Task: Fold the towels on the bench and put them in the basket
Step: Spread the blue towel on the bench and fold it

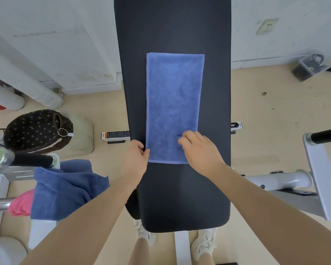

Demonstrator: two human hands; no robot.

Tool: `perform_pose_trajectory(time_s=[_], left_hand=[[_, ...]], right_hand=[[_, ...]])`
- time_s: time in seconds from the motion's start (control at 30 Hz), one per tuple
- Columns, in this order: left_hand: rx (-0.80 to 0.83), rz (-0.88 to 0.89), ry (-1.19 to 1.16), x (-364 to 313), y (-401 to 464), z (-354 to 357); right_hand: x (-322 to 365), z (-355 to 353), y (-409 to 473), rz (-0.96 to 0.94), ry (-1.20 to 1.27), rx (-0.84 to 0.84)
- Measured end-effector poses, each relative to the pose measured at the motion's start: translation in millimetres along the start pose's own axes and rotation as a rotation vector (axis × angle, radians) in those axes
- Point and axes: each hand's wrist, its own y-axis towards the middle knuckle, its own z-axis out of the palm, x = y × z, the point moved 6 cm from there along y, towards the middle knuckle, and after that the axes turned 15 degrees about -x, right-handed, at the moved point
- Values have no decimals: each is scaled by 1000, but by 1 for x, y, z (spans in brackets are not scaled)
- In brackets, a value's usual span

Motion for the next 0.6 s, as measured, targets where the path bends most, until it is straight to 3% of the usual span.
perform_pose_trajectory(time_s=[0.07, 0.17, 0.23, 0.37, 0.5, 0.6], left_hand=[[-124, 175, 18, -13, 4, -7], [-263, 886, 293, -55, 0, 6], [-204, 1169, 530, -63, 4, 27], [-67, 1215, 743, -50, 15, 38], [-51, 1164, 776, -40, 12, 31], [-58, 1222, 654, -40, -8, 28]], right_hand=[[0, 7, 9, 27, -10, -18], [1, 29, 15, 24, -107, 70], [-2, 42, 12, 16, -182, 130], [-27, 49, -10, 21, -234, 252], [-54, 34, -36, 138, -298, 350], [-40, 19, -29, 119, -235, 201]])
